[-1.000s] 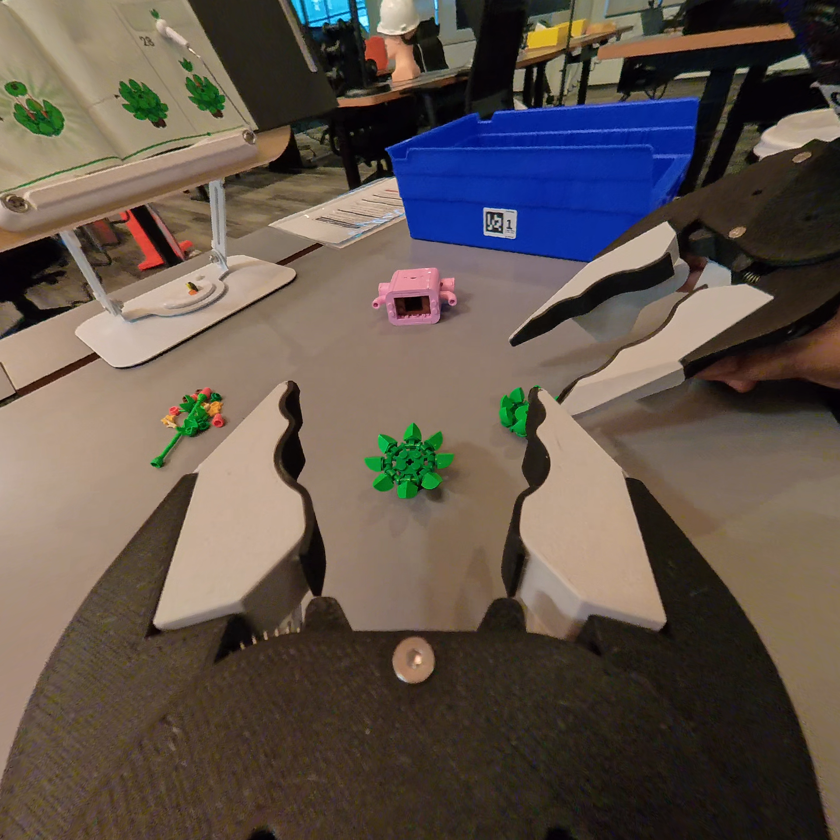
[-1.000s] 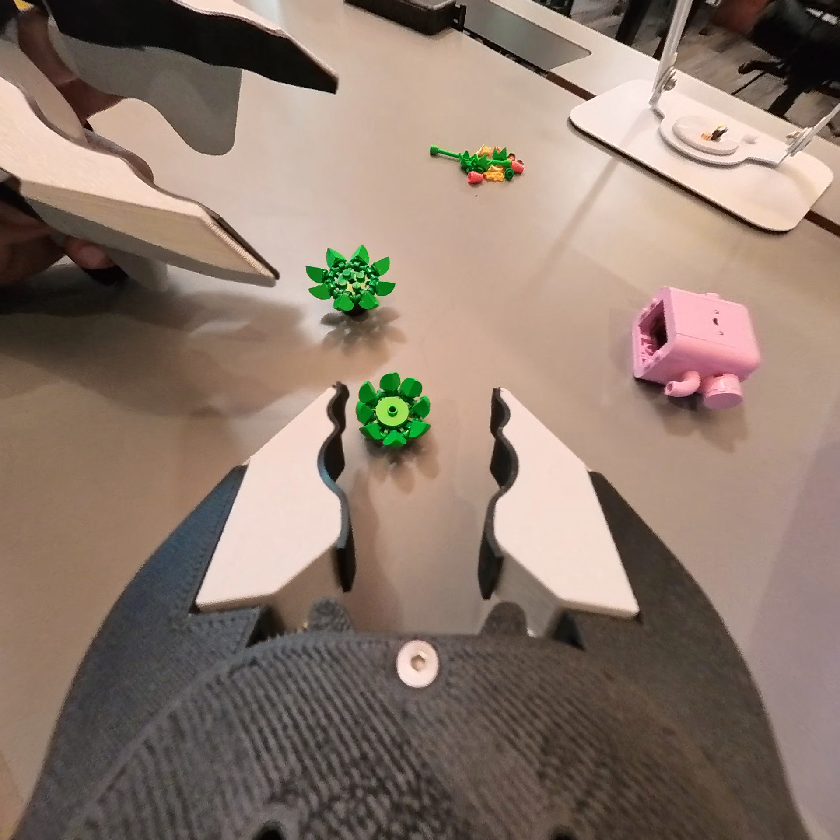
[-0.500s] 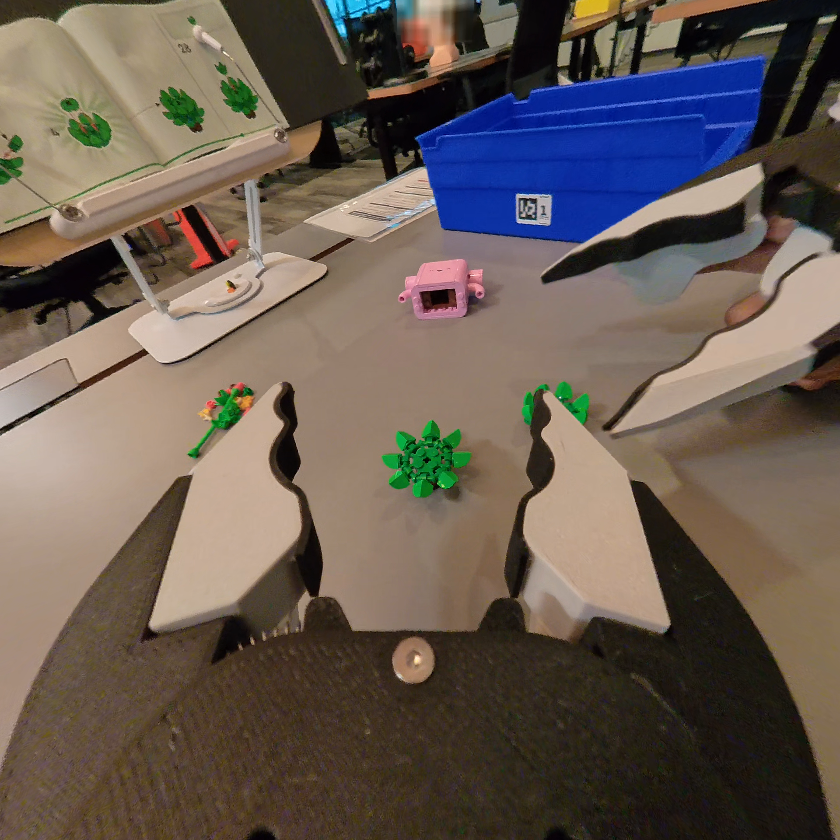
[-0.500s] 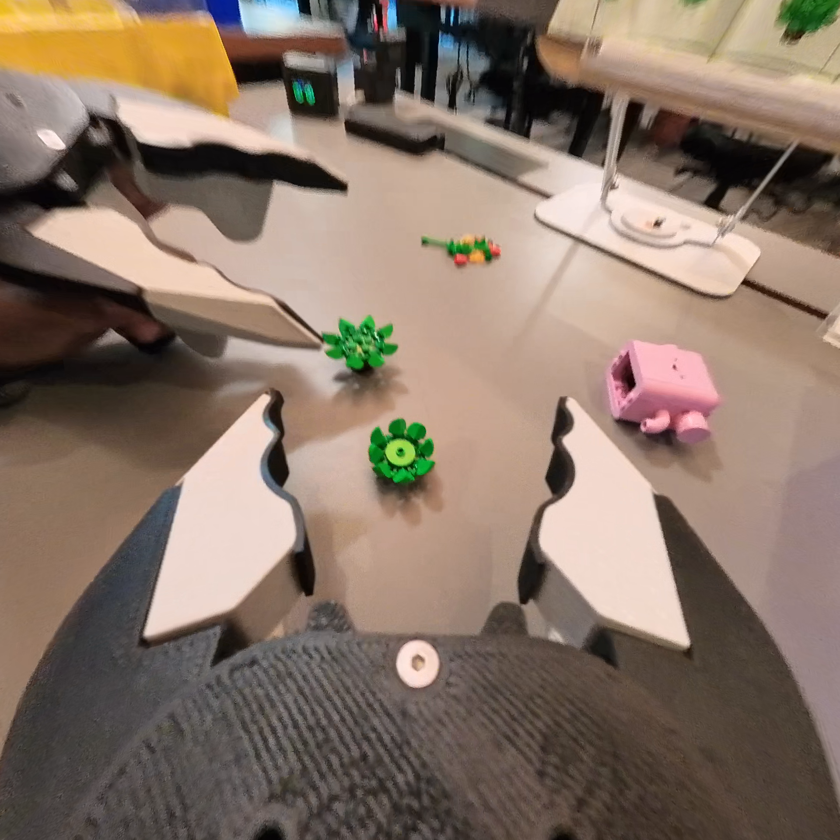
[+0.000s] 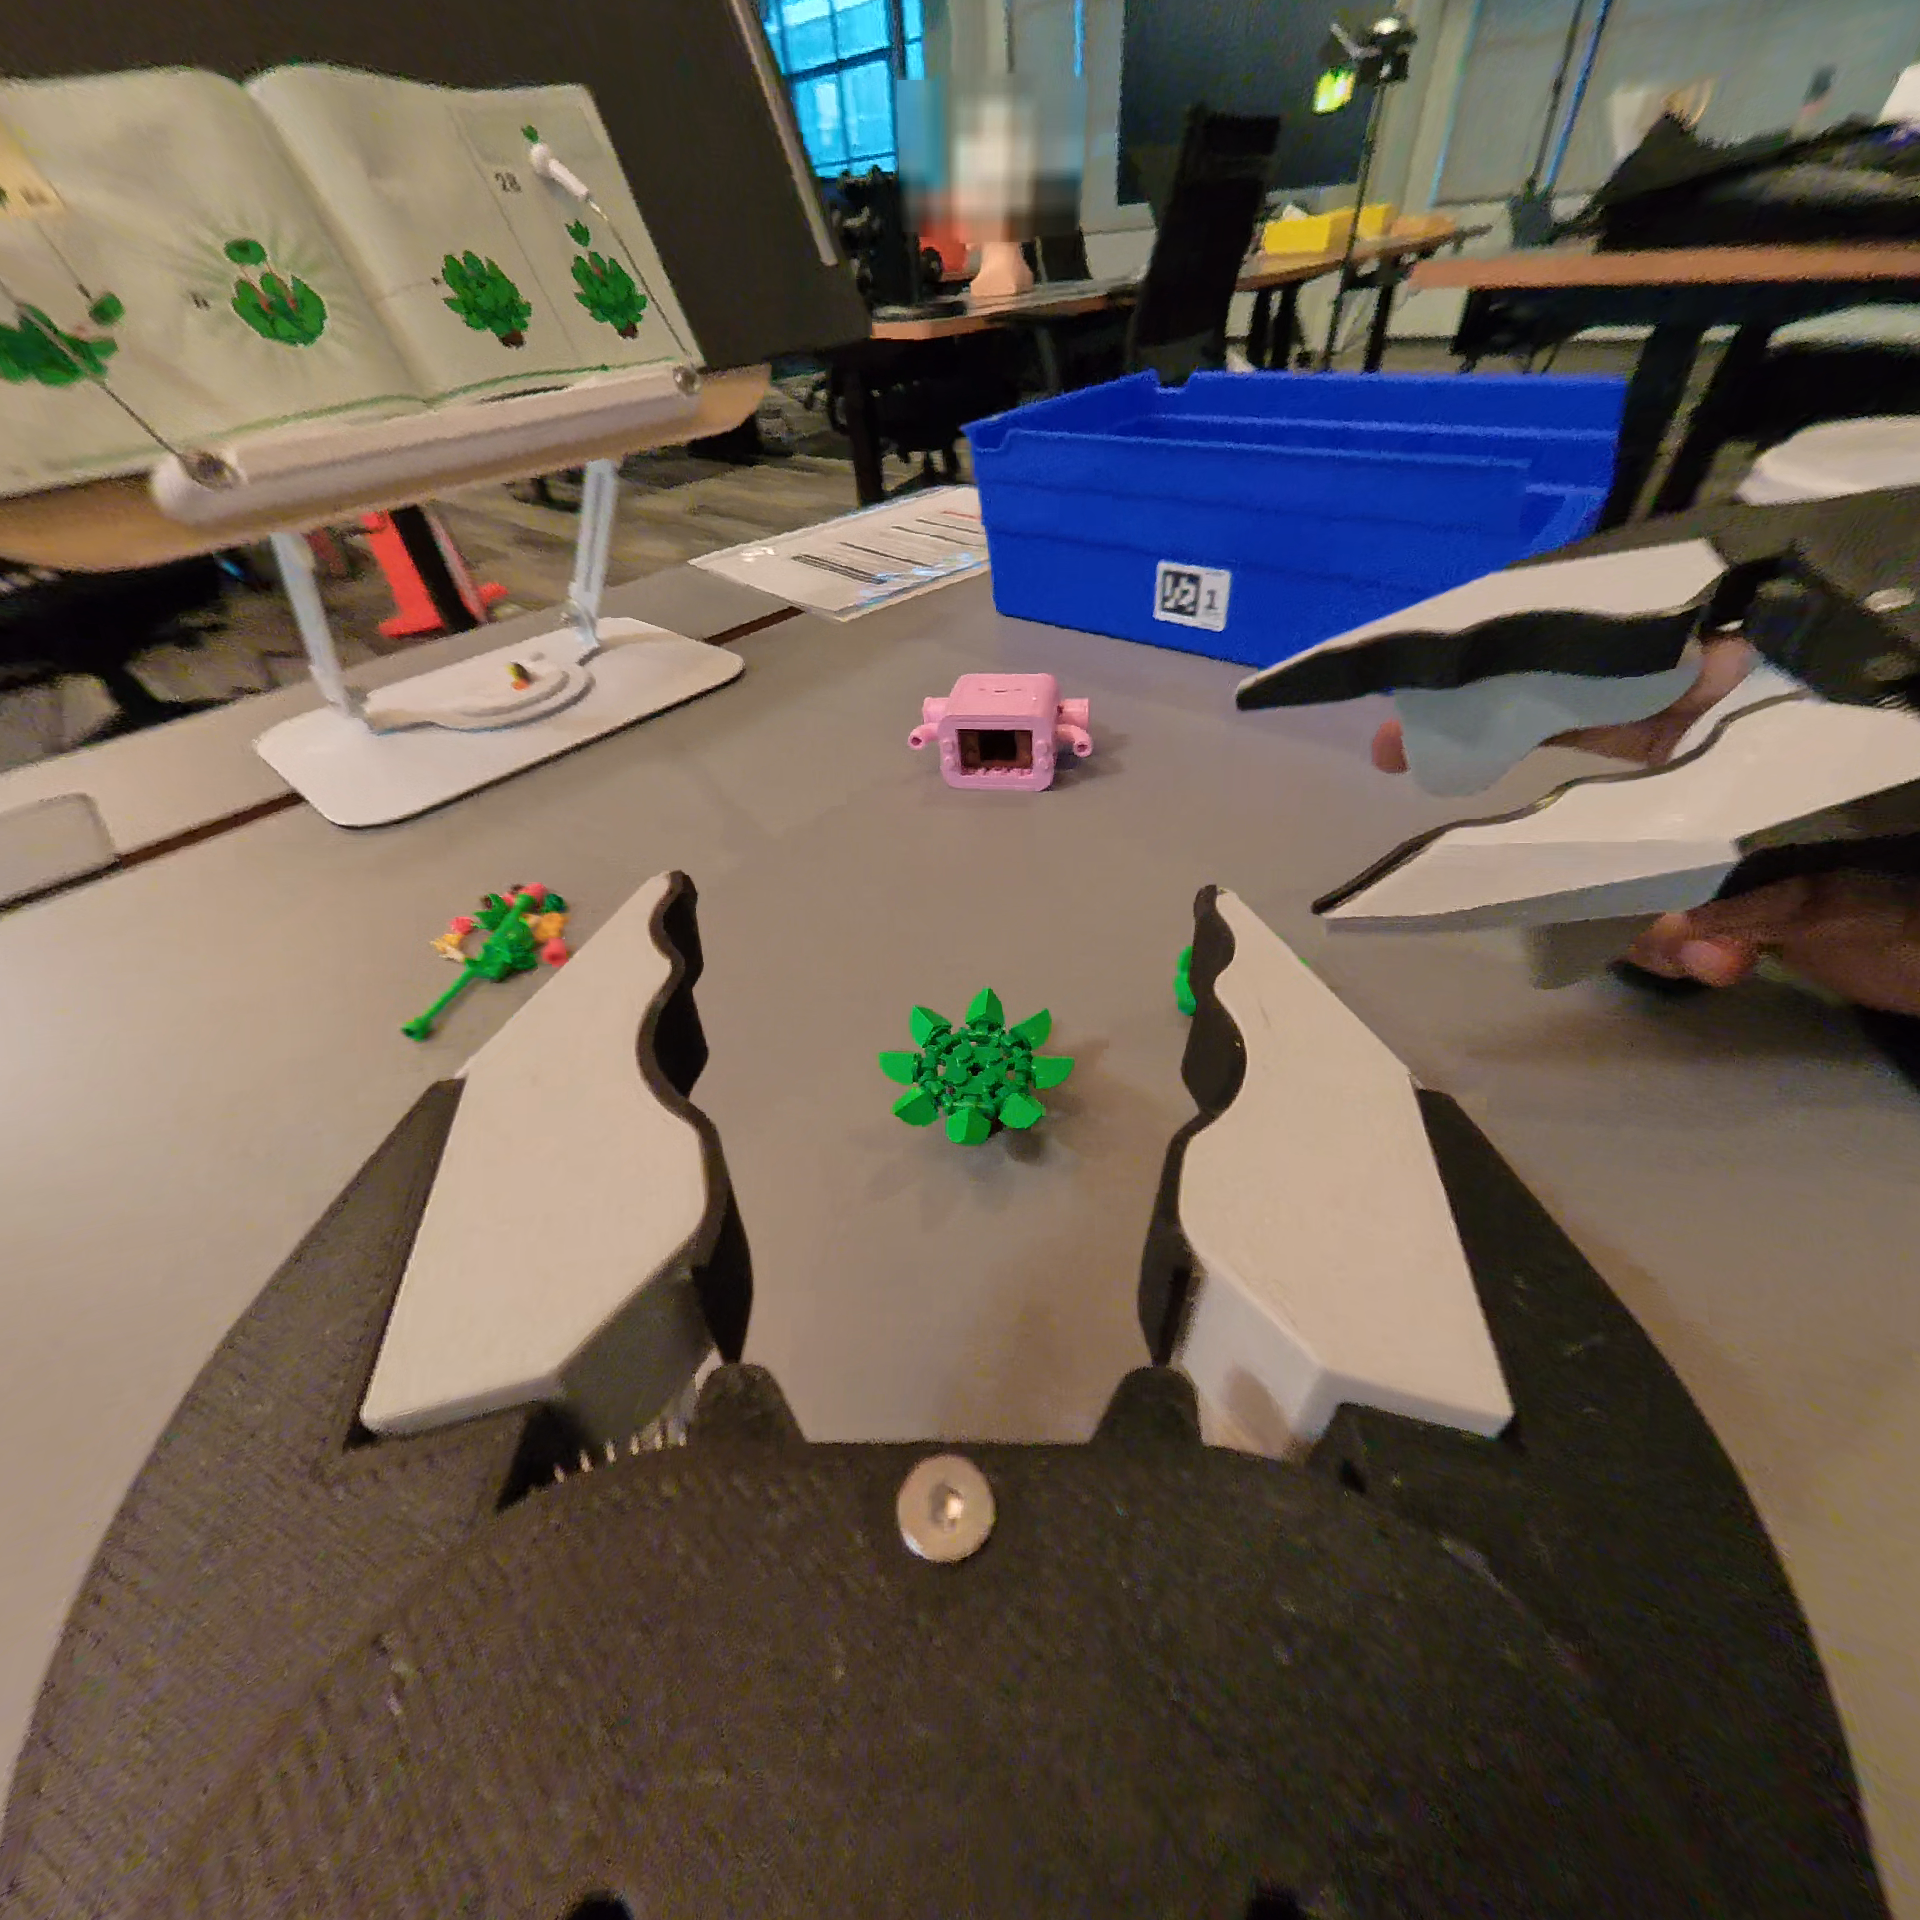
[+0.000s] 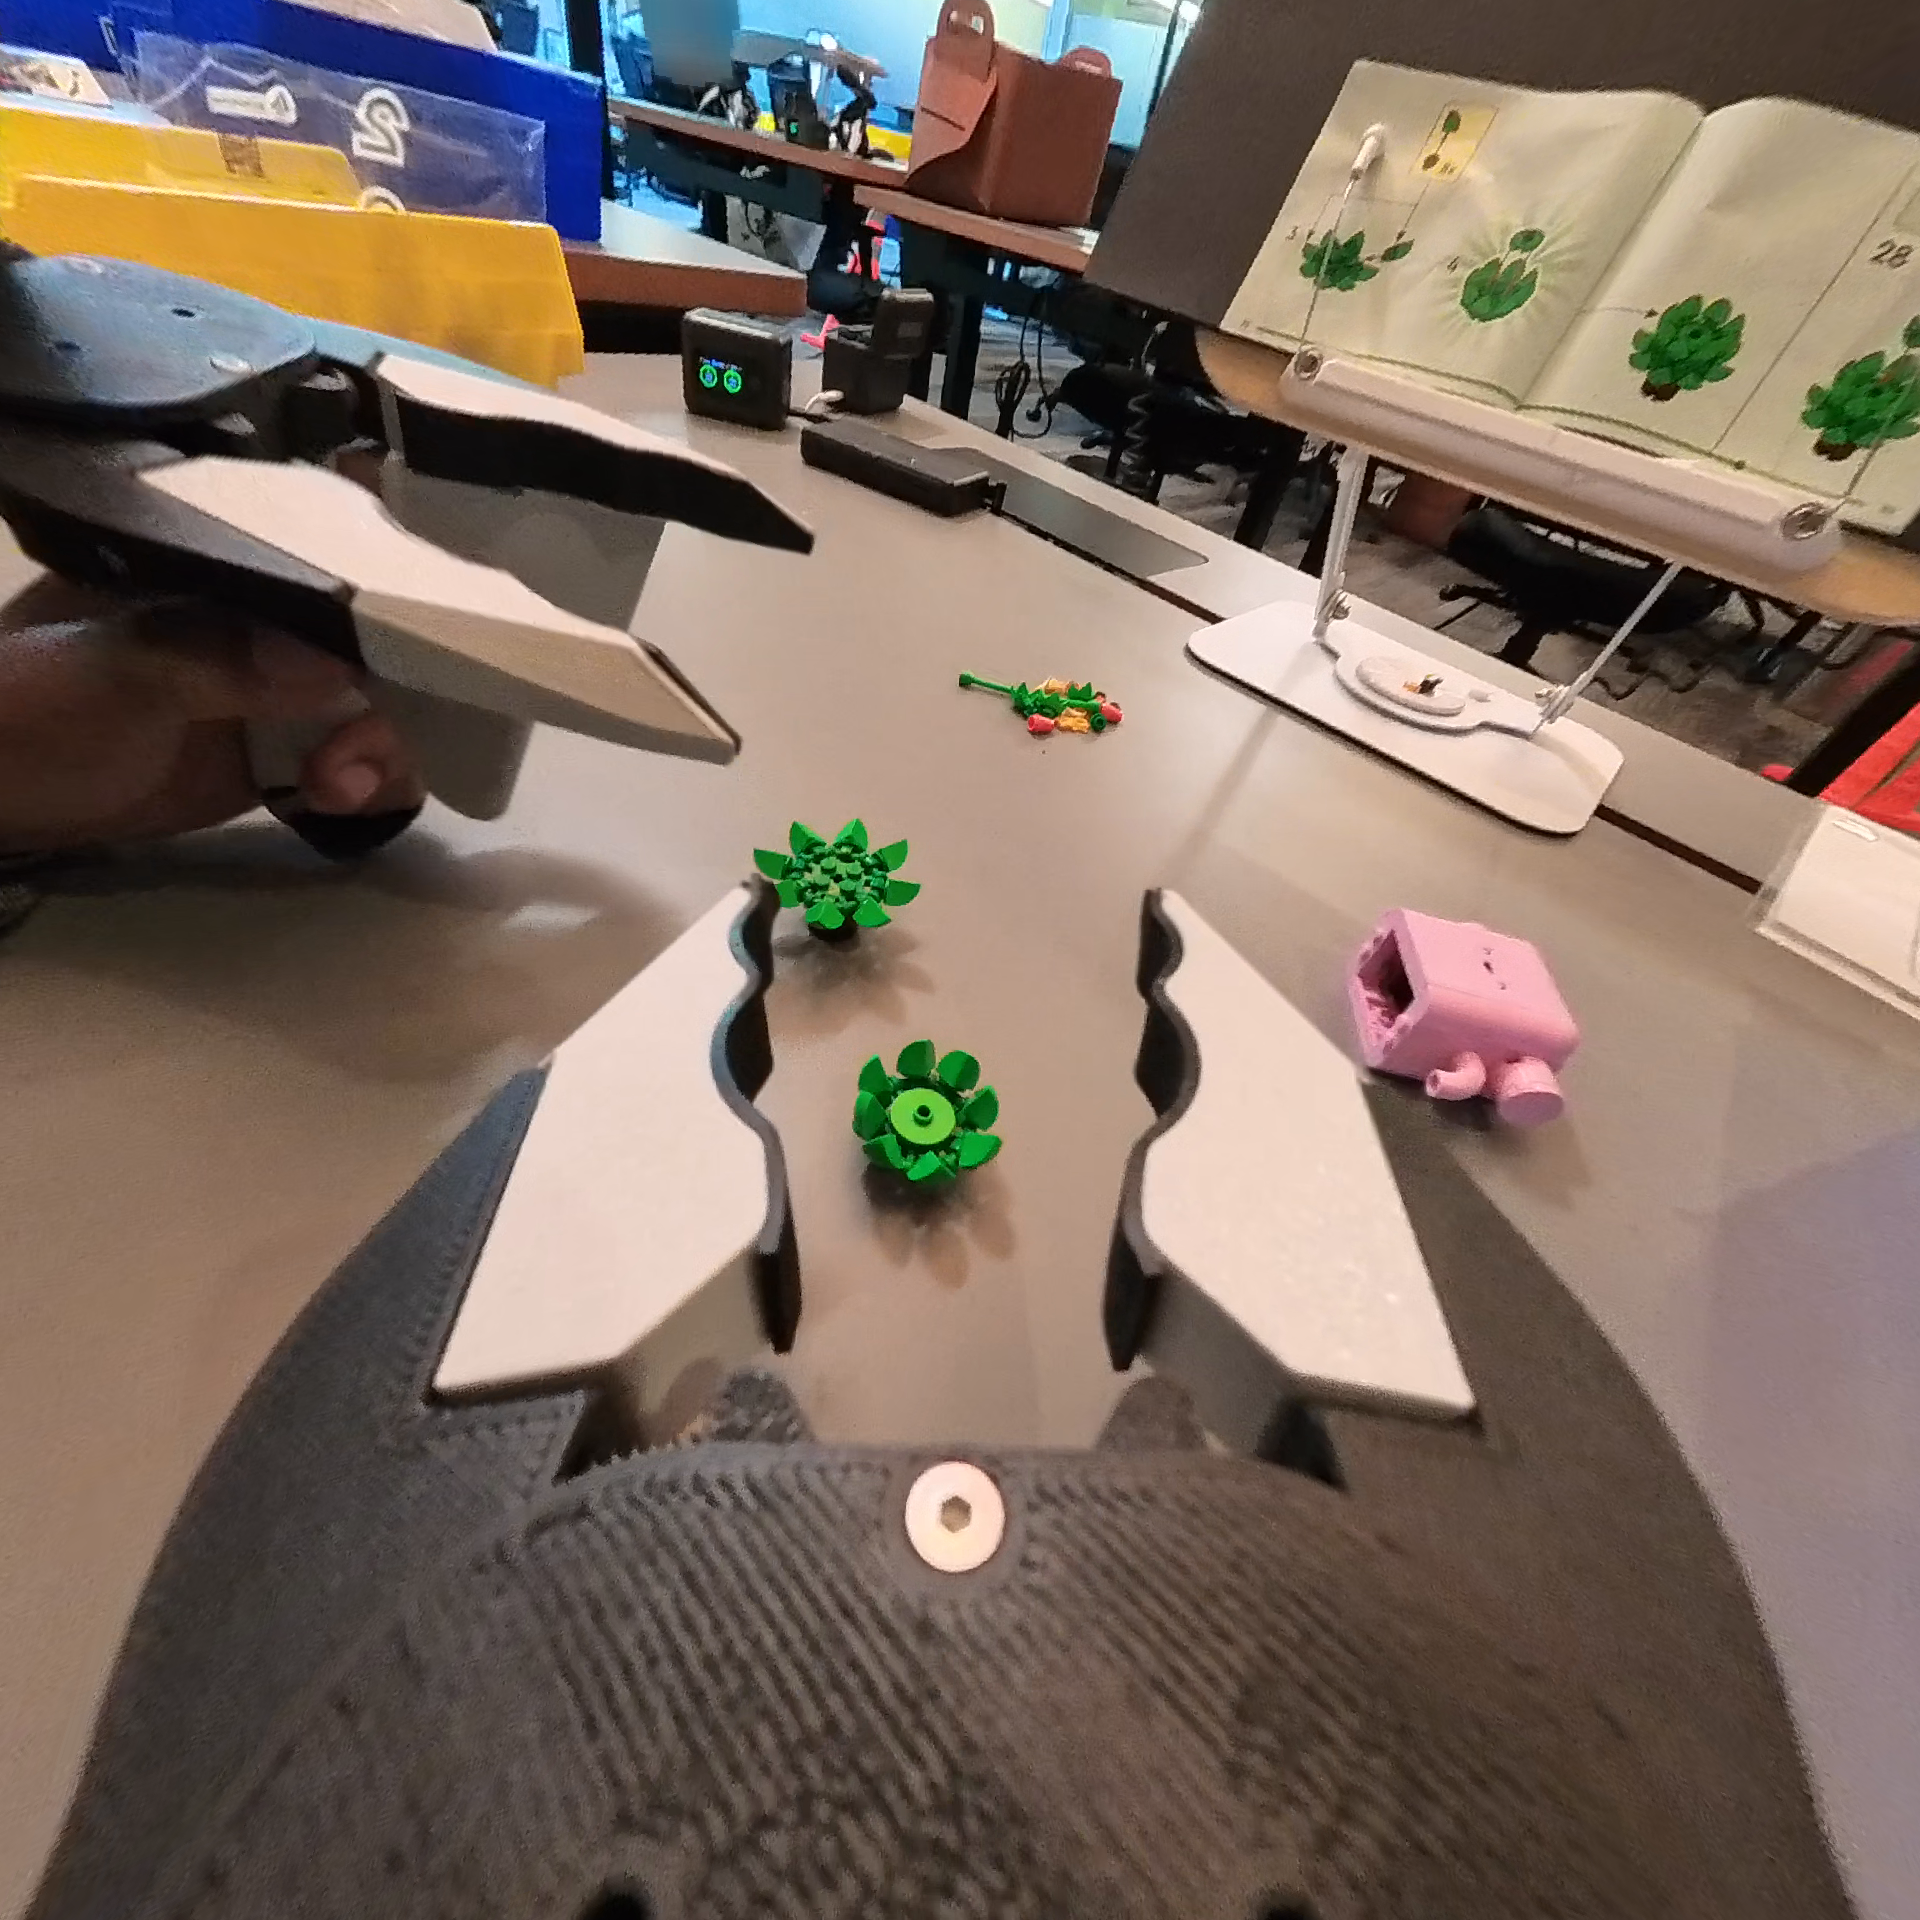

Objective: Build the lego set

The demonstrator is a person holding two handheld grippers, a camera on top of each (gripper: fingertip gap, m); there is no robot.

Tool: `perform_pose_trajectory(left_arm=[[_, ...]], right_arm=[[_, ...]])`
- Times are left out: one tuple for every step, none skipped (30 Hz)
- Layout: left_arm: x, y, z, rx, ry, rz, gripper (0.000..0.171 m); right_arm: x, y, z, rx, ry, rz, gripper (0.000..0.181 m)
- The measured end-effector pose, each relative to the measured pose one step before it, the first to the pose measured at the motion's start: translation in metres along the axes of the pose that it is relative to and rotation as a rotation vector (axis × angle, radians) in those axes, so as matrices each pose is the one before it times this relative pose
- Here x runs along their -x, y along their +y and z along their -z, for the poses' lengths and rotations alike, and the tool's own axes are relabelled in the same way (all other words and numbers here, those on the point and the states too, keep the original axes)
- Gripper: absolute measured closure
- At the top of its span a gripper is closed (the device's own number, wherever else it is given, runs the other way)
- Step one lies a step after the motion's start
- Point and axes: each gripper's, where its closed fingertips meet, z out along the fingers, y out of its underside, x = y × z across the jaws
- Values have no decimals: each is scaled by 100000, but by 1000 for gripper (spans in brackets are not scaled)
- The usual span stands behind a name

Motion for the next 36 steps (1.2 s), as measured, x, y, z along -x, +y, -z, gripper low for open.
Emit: perform_pose_trajectory(left_arm=[[-52, 66, 140, 257, 2654, 2240, 80], [-82, 175, 176, 1085, 2334, 1016, 86], [14, 281, 197, 1758, 1369, 22, 92], [70, 274, 202, 1780, 656, -575, 96], [59, 297, 168, 1858, 455, -1352, 103], [59, 270, 96, 1693, 209, -1460, 109], [20, 202, -5, 1404, 421, -866, 114], [-44, 117, -84, 920, 910, 428, 117], [-5, 145, -135, 1167, 993, 1050, 119], [122, 202, -206, 1652, 593, 1617, 119], [251, 195, -296, 1808, 347, 1842, 120], [407, 144, -397, 1692, -188, 2205, 120], [352, 159, -443, 1970, 276, 2399, 119], [190, 192, -476, 2227, 1253, 2283, 119], [46, 197, -413, 2265, 1823, 1865, 119], [85, 153, -330, 1785, 1169, 1553, 120], [271, 78, -216, 1074, -569, 1210, 123], [323, 0, -102, 297, -1622, 836, 130], [117, -40, -16, -168, -730, 132, 134], [-21, -24, 26, -157, -337, -632, 139], [-54, -5, 56, -189, -591, -927, 140], [-53, -26, 109, -425, -831, -1178, 142], [-54, 2, 138, -330, -785, -1058, 145], [-49, 25, 112, -136, -569, -571, 147], [-28, 41, 90, -26, -262, -83, 148], [-70, 47, 88, 88, 446, 238, 147], [-170, 77, 100, 169, 1437, 554, 146], [-283, 64, 134, -14, 2660, 529, 139], [-539, 25, 153, -284, 4569, 343, 126], [-477, 158, 152, 602, 4397, 326, 119], [-56, 227, 101, 1139, 1746, 826, 112], [33, 174, 80, 864, 1058, 983, 107], [9, 106, 31, 605, 1007, 894, 103], [52, 24, 1, 113, 359, 902, 101], [81, 58, -39, 466, -245, 601, 101], [56, 97, -87, 824, -509, -55, 101]], right_arm=[[90, 176, -159, 1459, -548, 234, 112], [133, 224, -203, 1821, -311, 959, 113], [198, 221, -244, 1865, -325, 1593, 114], [236, 148, -273, 1455, -332, 2080, 115], [229, 70, -292, 984, -294, 2300, 116], [205, 22, -296, 585, -392, 2135, 119], [178, -39, -285, 163, -623, 1720, 123], [156, -81, -299, -211, -1062, 1336, 127], [184, -169, -318, -756, -1751, 1075, 132], [196, -302, -357, -1688, -2482, 837, 136], [121, -459, -389, -2764, -2494, 312, 141], [28, -566, -453, -3336, -2370, -673, 144], [10, -477, -488, -2676, -2580, -1832, 144], [52, -251, -508, -1080, -3033, -2334, 142], [53, 3, -451, 605, -2837, -2233, 140], [53, 169, -307, 1522, -2161, -1815, 138], [28, 143, -135, 1161, -1115, -1025, 137], [-37, -26, 29, -178, 318, -8, 139], [-57, -121, 149, -991, 1264, 591, 141], [-17, -100, 177, -890, 1220, 500, 144], [35, -63, 175, -616, 756, 95, 145], [-27, -57, 166, -563, 883, -291, 148], [-195, -63, 148, -586, 1466, -825, 151], [-292, -38, 104, -437, 1445, -1518, 151], [-348, 30, 79, 58, 1273, -2455, 152], [-369, 110, 55, 640, 873, -3399, 153], [-237, 132, 64, 830, -284, -3820, 151], [-90, 97, 112, 502, -1241, -3724, 151], [-45, 29, 174, -66, -1297, -3296, 151], [-37, -38, 208, -554, -890, -2610, 152], [-3, -70, 210, -771, -653, -1718, 153], [71, -49, 167, -633, -582, -654, 155], [172, -14, 98, -251, -501, 662, 156], [240, 40, 17, 161, -133, 1979, 157], [276, 103, -62, 660, 397, 2994, 158], [303, 149, -122, 1204, 570, 3546, 159]])
